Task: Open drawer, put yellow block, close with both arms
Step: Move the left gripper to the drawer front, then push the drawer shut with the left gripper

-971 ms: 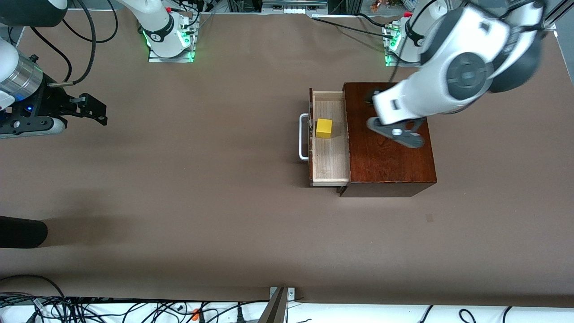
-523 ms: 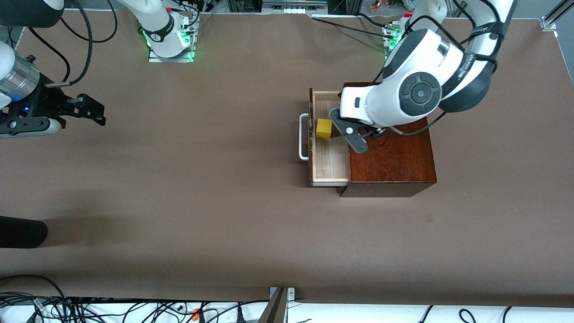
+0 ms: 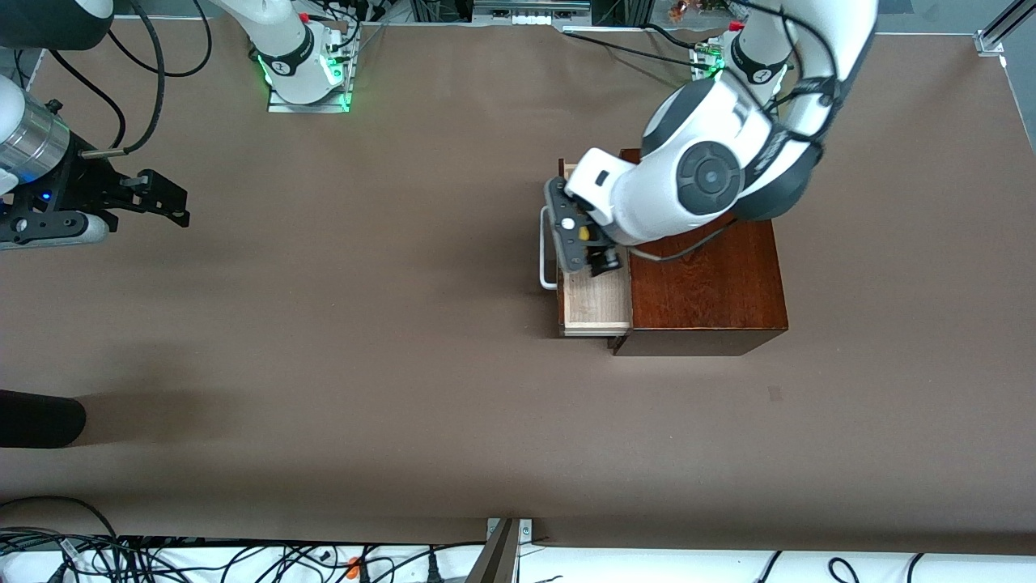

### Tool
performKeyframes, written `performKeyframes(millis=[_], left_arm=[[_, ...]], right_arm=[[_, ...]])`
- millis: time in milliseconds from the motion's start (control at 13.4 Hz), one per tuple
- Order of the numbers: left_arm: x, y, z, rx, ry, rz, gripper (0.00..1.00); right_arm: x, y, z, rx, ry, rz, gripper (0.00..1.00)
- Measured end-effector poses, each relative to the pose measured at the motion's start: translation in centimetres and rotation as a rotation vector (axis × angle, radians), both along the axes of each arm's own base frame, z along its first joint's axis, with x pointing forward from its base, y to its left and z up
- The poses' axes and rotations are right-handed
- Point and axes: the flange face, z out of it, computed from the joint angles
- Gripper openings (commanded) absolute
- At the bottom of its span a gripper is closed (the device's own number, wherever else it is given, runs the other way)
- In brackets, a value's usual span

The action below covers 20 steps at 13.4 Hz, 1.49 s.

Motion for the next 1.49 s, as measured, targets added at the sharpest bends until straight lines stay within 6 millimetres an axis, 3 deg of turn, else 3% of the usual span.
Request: performKeyframes(millis=[149, 373, 523, 747, 896, 1494], left_arm=[[-0.6, -3.5, -2.9, -0.06, -0.047, -0.057, 1.0], [-3.3, -8.7, -5.8, -0.088, -0.085, -0.13, 1.0], [-4.7, -10.2, -7.0, -0.028, -0.131, -0.211, 1.0], [-5.6, -9.7, -9.2, 0.066, -0.11, -0.28, 1.0], [-5.3, -8.1, -10.4, 0.159, -0.091, -0.326, 1.0], [-5.1, -6.7, -10.4, 0.279, -0.083, -0.41, 1.0]], right_arm=[[0.0, 0.0, 0.0, 0.0, 0.0, 0.0, 1.0], [0.0, 0.0, 0.0, 0.0, 0.0, -0.001, 1.0], [0.0, 0.0, 0.0, 0.0, 0.0, -0.001, 1.0], [0.0, 0.0, 0.0, 0.0, 0.0, -0.001, 1.0], [0.0, 0.0, 0.0, 0.0, 0.0, -0.001, 1.0], [0.0, 0.0, 0.0, 0.002, 0.0, -0.001, 1.0]])
